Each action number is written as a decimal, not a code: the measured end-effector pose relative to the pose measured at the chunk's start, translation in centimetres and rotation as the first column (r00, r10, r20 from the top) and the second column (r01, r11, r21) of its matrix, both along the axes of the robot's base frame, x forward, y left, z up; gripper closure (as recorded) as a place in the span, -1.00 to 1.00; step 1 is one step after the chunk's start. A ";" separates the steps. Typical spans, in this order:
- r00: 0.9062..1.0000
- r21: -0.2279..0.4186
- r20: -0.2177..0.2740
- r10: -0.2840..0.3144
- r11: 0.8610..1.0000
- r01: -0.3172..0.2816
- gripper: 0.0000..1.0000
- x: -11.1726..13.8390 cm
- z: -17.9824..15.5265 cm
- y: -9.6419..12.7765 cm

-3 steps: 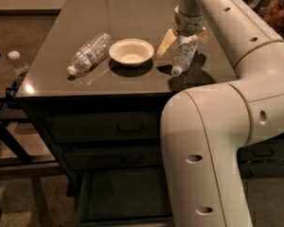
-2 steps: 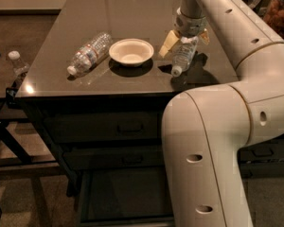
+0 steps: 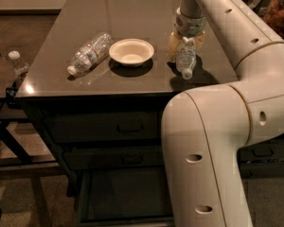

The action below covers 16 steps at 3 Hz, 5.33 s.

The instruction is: Place blue plastic bottle into bottom drawer

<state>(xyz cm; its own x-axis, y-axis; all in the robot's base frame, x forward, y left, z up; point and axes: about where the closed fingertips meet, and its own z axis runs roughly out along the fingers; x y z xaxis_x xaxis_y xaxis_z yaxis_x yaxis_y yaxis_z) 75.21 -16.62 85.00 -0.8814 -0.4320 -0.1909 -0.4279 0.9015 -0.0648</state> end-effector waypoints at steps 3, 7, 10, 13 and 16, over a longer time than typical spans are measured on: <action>1.000 0.000 0.000 0.000 1.000 0.000 1.00 0.0 0.0 0.0; 0.997 0.031 0.074 -0.030 0.999 0.028 1.00 -2.5 4.7 -2.7; 0.998 0.057 0.067 0.000 0.998 -0.004 1.00 -4.1 4.9 -2.4; 0.999 0.107 -0.029 0.026 0.994 -0.023 1.00 -12.2 2.6 -3.0; 0.999 0.112 -0.052 -0.014 0.994 0.020 1.00 -20.3 1.6 -3.3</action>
Offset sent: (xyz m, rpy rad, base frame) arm 0.0000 0.0000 0.0000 0.0000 0.0000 0.0000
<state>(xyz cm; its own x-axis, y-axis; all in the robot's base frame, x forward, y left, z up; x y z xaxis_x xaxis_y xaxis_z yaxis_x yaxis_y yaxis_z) 54.95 -19.89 86.60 -0.8981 -0.3955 -0.1924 -0.4128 0.9089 0.0589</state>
